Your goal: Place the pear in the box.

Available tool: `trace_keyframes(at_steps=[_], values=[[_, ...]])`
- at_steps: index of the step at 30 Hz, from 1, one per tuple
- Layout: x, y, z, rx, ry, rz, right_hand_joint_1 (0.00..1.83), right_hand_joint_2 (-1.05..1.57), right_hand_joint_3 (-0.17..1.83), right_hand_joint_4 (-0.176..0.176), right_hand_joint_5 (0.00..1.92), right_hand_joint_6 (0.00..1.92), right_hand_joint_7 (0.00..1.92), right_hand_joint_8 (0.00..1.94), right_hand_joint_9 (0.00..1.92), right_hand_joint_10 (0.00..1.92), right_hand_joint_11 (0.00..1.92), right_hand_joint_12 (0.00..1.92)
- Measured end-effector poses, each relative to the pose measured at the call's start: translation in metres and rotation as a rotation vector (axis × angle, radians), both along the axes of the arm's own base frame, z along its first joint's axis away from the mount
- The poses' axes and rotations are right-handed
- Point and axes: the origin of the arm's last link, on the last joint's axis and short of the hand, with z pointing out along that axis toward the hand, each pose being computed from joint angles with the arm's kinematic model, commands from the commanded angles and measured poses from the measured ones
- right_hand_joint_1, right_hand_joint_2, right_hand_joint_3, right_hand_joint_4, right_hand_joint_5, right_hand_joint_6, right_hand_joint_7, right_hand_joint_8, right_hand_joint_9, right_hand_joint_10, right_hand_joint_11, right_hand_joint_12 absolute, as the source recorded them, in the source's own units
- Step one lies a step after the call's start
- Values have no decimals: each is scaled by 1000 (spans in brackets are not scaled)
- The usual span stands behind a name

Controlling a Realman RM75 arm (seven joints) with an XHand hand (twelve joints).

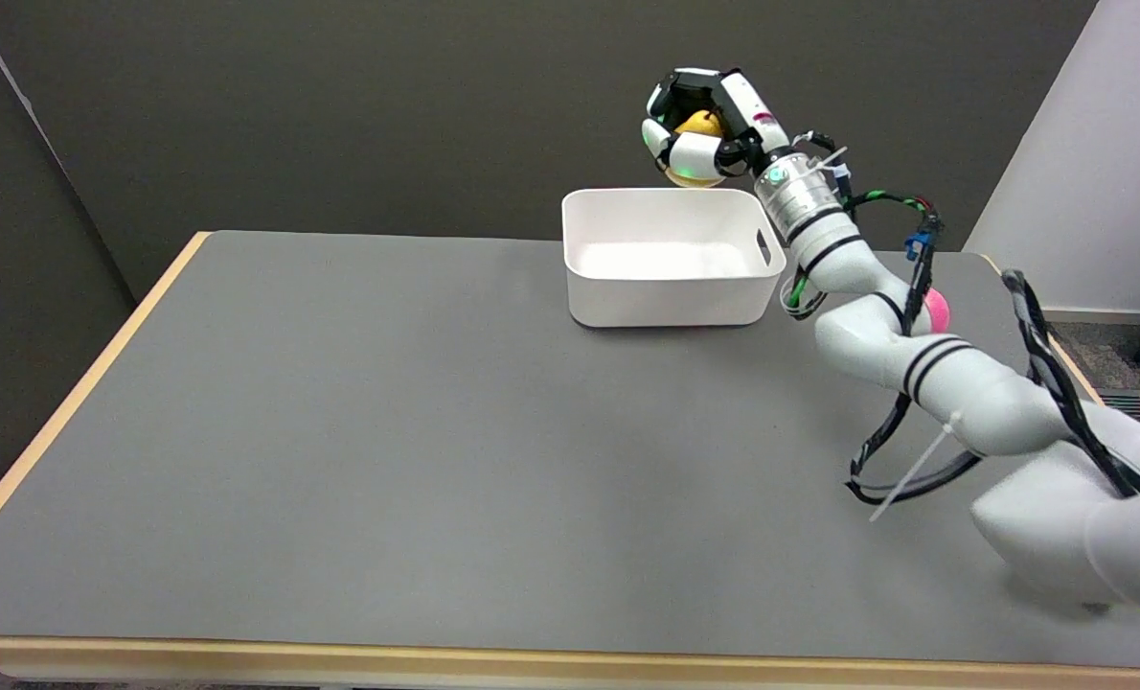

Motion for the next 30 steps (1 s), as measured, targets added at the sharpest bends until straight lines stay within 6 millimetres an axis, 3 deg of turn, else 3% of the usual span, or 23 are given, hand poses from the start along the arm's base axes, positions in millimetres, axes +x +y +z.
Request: trace_keyframes(at_steps=[10, 24, 26, 28, 29, 30], values=[[-12, -23, 11, -101, 66, -130, 1176, 1043, 513, -148, 608, 1460, 794, 1646, 814, 1921, 467, 1921], [-34, -24, 27, -192, 59, -231, 1170, 1058, 493, -144, 599, 1468, 785, 1650, 809, 1921, 459, 1921], [-36, -23, 28, -198, 57, -237, 1118, 1140, 410, -77, 549, 1559, 698, 1723, 742, 1921, 335, 1921], [-38, -23, 29, -202, 56, -241, 927, 1200, 323, -18, 566, 1640, 643, 1393, 677, 1582, 41, 1921], [-39, -22, 29, -204, 55, -244, 836, 1061, 475, 18, 489, 1345, 549, 1074, 563, 1321, 70, 1837], [-41, -22, 30, -206, 53, -246, 735, 829, 734, 62, 363, 861, 413, 649, 396, 988, 183, 1705]])
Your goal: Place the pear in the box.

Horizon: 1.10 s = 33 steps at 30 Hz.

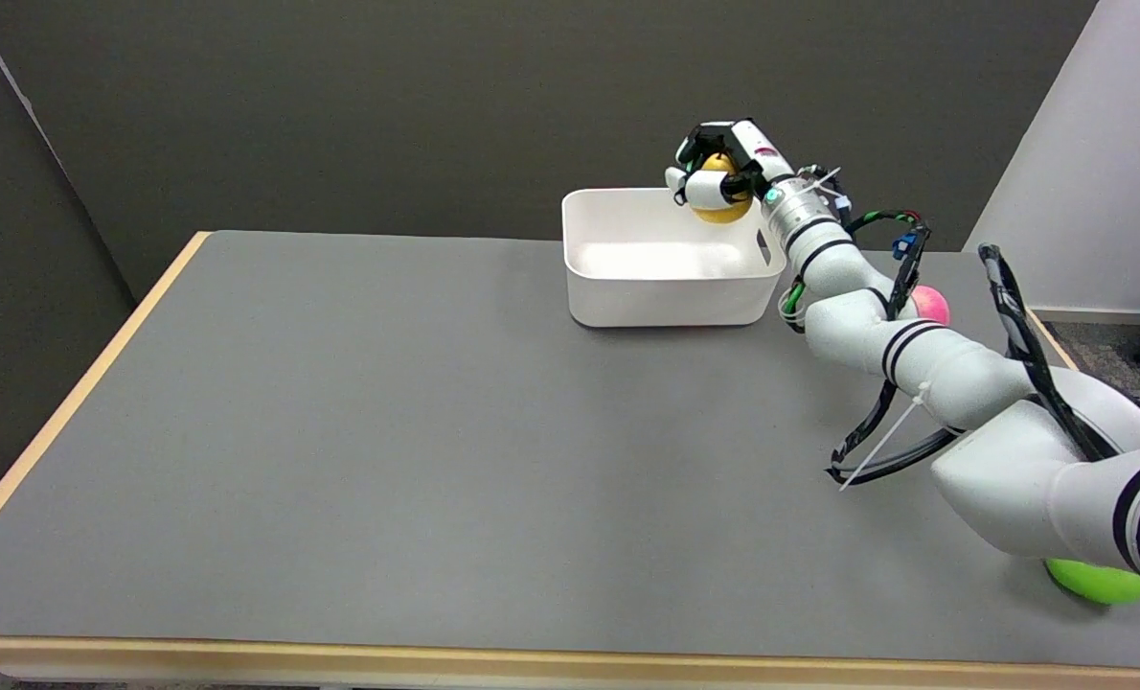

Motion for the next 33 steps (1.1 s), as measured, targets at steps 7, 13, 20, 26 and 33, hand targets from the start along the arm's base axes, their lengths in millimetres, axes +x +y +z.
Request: trace_keyframes(at_steps=[7, 13, 20, 26, 33], values=[[-6, 5, 3, -10, -18, -7, 386, 531, 942, 96, 88, 422, 48, 93, 13, 445, 4, 1049], [-12, 9, 7, -15, -40, -14, 372, 509, 910, 97, 67, 388, -1, 2, -1, 179, -1, 905], [-14, 14, 10, -14, -66, -8, 356, 500, 906, 88, 54, 358, -1, -1, -1, 57, -1, 807], [-3, 17, 5, 19, -85, 49, 423, 562, 973, 71, 80, 420, 85, 179, 23, 512, 24, 982], [22, 30, -12, 110, -136, 208, 278, 615, 949, 49, 220, 457, 319, 393, 250, 778, 166, 1313]])
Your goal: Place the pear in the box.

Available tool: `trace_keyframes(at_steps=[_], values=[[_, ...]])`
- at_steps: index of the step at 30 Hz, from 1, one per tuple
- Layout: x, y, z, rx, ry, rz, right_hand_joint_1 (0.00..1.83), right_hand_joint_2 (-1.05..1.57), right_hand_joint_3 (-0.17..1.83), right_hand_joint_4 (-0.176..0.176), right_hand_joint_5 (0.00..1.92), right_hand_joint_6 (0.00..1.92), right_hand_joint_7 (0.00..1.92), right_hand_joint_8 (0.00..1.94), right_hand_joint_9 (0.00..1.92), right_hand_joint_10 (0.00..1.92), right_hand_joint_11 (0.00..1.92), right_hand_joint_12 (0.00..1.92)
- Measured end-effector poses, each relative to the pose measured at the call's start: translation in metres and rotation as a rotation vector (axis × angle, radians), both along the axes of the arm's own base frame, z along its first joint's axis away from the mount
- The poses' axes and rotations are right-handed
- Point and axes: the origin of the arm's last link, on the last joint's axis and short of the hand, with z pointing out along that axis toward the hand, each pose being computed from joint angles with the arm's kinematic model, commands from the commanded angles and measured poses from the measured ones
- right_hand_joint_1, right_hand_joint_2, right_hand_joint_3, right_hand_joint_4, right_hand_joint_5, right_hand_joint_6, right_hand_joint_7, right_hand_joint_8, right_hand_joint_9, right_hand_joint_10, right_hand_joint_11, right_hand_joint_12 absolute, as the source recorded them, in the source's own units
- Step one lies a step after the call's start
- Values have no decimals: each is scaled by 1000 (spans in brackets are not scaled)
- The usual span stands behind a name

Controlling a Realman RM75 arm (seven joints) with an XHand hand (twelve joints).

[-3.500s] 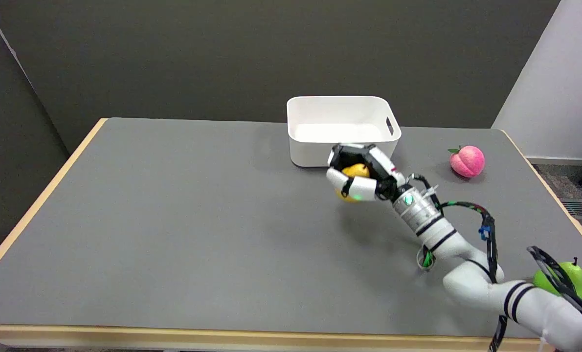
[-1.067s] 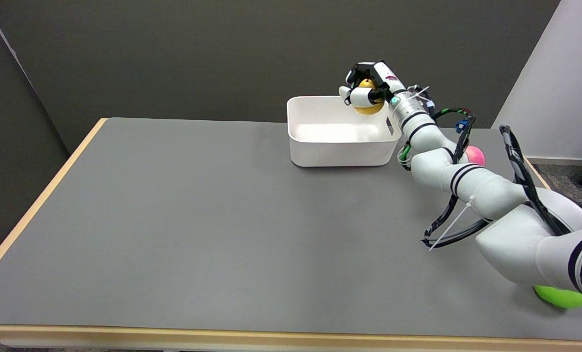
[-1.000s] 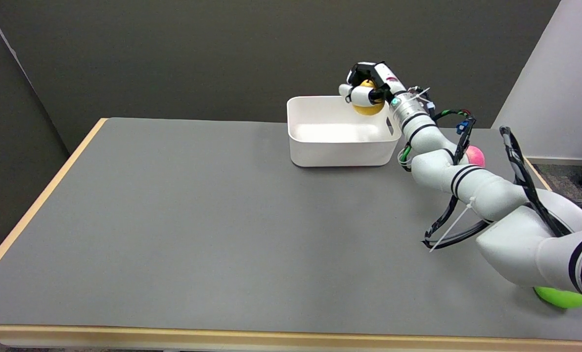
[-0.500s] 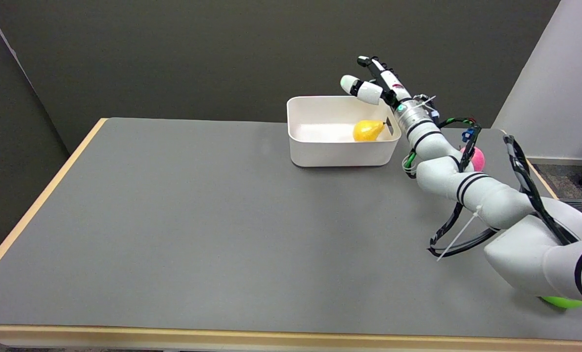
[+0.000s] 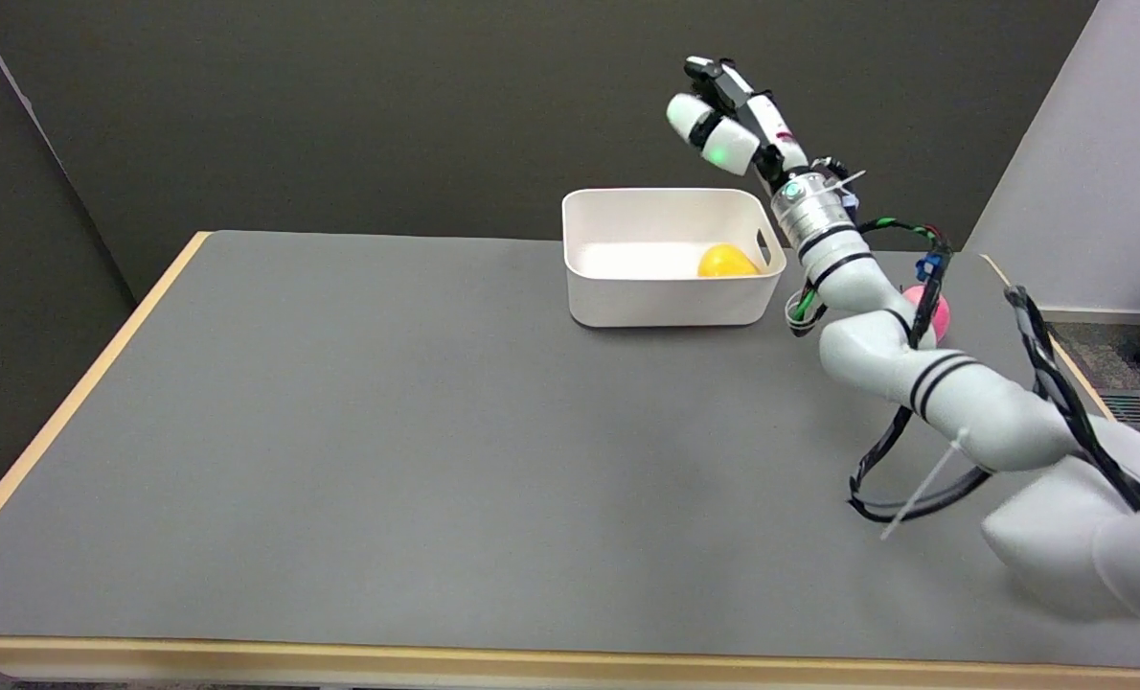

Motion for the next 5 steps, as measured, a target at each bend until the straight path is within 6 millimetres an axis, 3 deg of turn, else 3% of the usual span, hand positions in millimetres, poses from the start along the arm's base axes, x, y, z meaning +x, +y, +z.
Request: trace_keyframes(at_steps=[3, 5], values=[[2, 16, -8, 45, -37, 74, 304, 656, 866, 39, 229, 442, 326, 361, 224, 764, 114, 1272], [0, 28, -13, 69, -63, 115, 264, 629, 922, 32, 208, 446, 264, 337, 146, 680, 41, 1145]])
